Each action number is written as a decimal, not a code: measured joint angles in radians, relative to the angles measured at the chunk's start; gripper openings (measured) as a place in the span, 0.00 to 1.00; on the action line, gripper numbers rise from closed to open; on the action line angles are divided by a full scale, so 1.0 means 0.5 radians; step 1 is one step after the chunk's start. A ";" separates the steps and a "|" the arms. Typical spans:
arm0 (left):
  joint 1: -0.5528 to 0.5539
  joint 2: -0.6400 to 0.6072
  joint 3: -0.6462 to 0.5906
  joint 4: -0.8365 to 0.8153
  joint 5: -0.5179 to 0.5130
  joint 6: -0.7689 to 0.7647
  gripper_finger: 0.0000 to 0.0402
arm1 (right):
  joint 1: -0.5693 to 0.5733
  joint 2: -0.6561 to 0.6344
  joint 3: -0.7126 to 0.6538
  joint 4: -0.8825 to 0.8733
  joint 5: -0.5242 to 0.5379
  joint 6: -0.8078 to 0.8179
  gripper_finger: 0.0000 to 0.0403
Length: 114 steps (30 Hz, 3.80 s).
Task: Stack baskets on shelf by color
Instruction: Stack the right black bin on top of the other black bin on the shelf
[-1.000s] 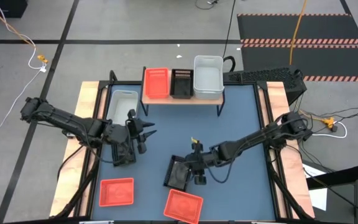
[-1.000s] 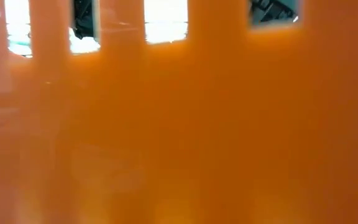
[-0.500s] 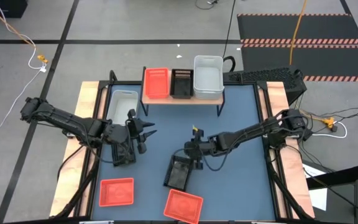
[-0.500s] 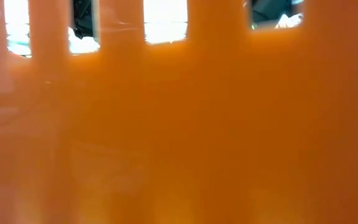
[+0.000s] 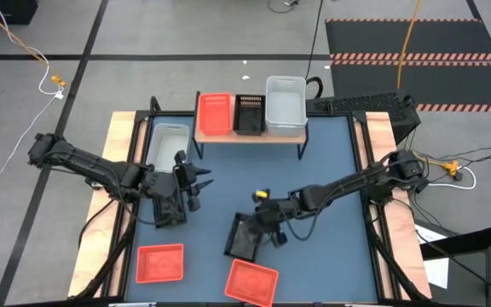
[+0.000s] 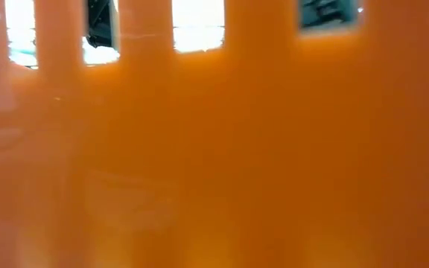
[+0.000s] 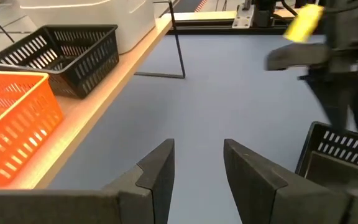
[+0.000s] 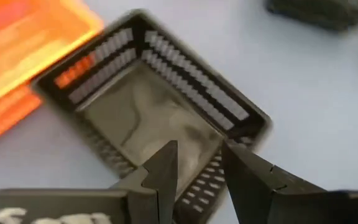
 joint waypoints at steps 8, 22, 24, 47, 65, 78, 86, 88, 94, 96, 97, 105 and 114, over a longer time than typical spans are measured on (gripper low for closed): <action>0.001 0.000 0.000 0.014 0.001 0.000 0.35 | 0.163 -0.002 0.000 -0.335 0.497 -1.785 0.29; 0.001 0.000 0.000 -0.003 0.002 0.003 0.35 | 0.044 0.084 -0.001 -0.273 0.922 -3.508 0.29; 0.003 0.000 0.000 -0.013 0.002 0.012 0.35 | 0.044 0.102 -0.001 -0.272 0.813 -3.648 0.29; 0.008 0.000 0.000 -0.006 0.002 0.044 0.35 | 0.012 0.190 -0.168 0.123 0.470 -4.110 0.25; 0.085 0.001 0.000 0.000 0.001 0.057 0.35 | 0.008 0.104 -0.307 0.257 0.730 -3.286 0.03; 0.085 0.000 -0.001 -0.005 0.001 0.049 0.35 | 0.125 -0.144 -0.194 -0.212 0.526 -1.899 0.01; 0.085 0.000 -0.001 0.004 0.000 0.055 0.35 | 0.092 -0.268 0.271 -0.551 0.487 -0.702 0.01; 0.085 0.000 -0.001 -0.003 0.000 0.057 0.35 | 0.078 -0.260 0.421 -0.694 0.538 -0.542 0.01; 0.085 -0.086 -0.001 -0.210 -0.027 0.081 0.35 | 0.025 -0.142 0.950 -1.064 0.632 -0.121 0.01; 0.085 -0.126 -0.002 -0.254 -0.074 0.082 0.35 | -0.012 -0.075 1.177 -1.235 0.634 -0.016 0.01; 0.088 -0.147 -0.002 -0.253 -0.093 0.091 0.35 | -0.041 -0.035 1.296 -1.336 0.633 0.037 0.01; 0.141 -0.296 -0.002 -0.250 -0.114 0.197 0.35 | -0.383 0.351 2.156 -1.838 0.636 0.113 0.01; 0.203 -0.317 -0.002 -0.318 -0.114 0.215 0.35 | -0.784 0.462 2.284 -1.980 0.834 0.054 0.01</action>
